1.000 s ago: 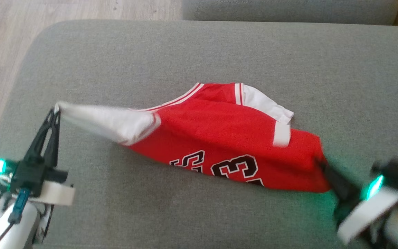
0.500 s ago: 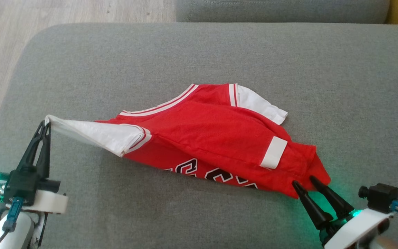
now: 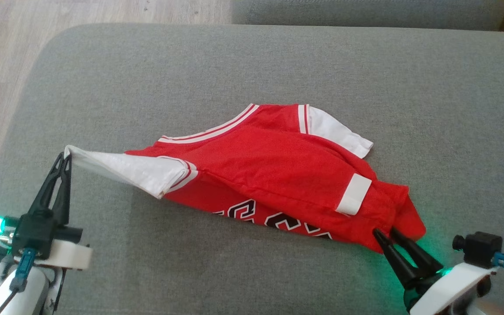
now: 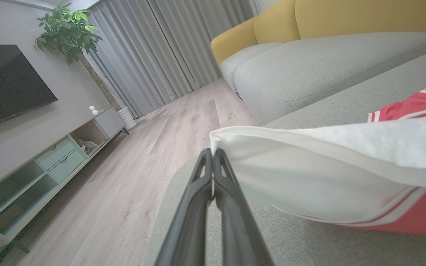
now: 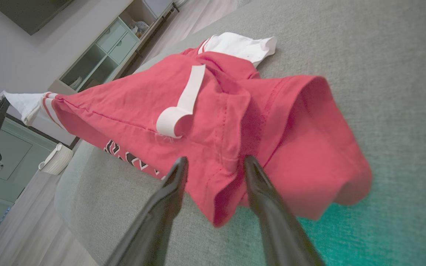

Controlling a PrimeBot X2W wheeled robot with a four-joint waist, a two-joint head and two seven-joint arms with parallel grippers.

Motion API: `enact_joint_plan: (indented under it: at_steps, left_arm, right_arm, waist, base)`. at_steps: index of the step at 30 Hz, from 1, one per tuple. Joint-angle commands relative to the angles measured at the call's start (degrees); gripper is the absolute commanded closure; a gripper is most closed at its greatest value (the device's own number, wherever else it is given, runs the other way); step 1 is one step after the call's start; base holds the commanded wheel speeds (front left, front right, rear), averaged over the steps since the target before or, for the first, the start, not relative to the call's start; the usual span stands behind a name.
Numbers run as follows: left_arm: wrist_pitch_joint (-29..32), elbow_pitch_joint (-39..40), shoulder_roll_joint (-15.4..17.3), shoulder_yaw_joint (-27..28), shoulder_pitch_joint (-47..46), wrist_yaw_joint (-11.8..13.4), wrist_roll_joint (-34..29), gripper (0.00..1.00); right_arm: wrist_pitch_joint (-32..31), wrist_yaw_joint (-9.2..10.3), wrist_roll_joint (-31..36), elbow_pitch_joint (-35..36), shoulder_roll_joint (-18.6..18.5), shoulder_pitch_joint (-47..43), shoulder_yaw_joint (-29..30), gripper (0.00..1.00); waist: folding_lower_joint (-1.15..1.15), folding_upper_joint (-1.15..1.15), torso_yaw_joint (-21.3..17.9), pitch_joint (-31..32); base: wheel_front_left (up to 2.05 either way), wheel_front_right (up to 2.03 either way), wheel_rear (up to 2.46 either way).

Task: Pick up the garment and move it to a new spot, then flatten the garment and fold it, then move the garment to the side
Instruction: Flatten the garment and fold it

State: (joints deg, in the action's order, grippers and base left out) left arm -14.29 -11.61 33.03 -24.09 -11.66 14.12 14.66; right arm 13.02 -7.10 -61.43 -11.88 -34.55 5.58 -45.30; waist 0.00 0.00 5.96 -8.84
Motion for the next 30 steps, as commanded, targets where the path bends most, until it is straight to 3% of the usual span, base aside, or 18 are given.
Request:
enact_joint_plan:
  at_steps: [1,2,3,12,17,21,23,30]
  left_arm:
    - [-0.6,1.2,2.0,2.5,-3.5,0.3,-0.2,1.00]
    - [-0.6,1.1,2.0,2.5,-3.6,0.2,-0.2,1.00]
    - [-0.6,1.0,2.1,2.5,-3.7,0.1,-0.2,1.00]
    - [-0.7,1.4,2.9,2.9,-4.1,0.1,-0.5,1.00]
    - [-0.7,6.5,4.0,5.0,-5.7,-0.9,0.1,1.00]
    - [-0.7,13.0,6.8,6.4,-9.6,-3.3,-0.6,1.00]
    - [-0.7,14.2,7.4,6.7,-11.1,-3.9,-0.6,1.00]
    - [3.7,19.0,11.1,6.5,-25.1,-10.9,-0.5,1.00]
  right_arm:
    - [0.2,-0.39,0.3,1.0,-0.8,1.1,-0.4,0.76]
    - [0.3,-0.39,0.3,0.9,-0.6,1.3,-0.6,0.95]
    - [0.3,-0.39,0.5,0.8,-0.6,1.6,-0.7,1.00]
    - [1.5,-0.39,2.5,0.9,-0.3,3.1,-0.4,1.00]
    - [1.9,-0.39,4.9,5.0,-2.2,4.3,8.5,1.00]
    - [2.0,-0.39,9.3,10.7,-4.6,5.0,18.8,1.00]
    - [2.0,-0.39,10.1,12.1,-5.3,5.2,21.1,1.00]
    - [-2.9,-0.39,14.7,21.1,-11.3,11.7,31.7,1.00]
  waist:
    - [0.00,0.00,0.0,0.0]
    - [0.00,0.00,0.0,0.0]
    - [0.00,0.00,-0.1,-0.1]
    - [0.00,0.00,-1.2,1.2]
    - [0.00,0.00,-2.8,3.8]
    - [0.00,0.00,-4.4,7.2]
    - [0.00,0.00,-4.8,8.2]
    - [0.00,0.00,-7.3,11.8]
  base:
    - [0.00,0.00,0.00]
    - [0.00,0.00,0.00]
    - [0.00,0.00,0.00]
    - [0.00,0.00,0.00]
    - [0.00,0.00,0.00]
    - [0.00,0.00,0.00]
    - [0.00,0.00,0.00]
    - [0.00,0.00,0.00]
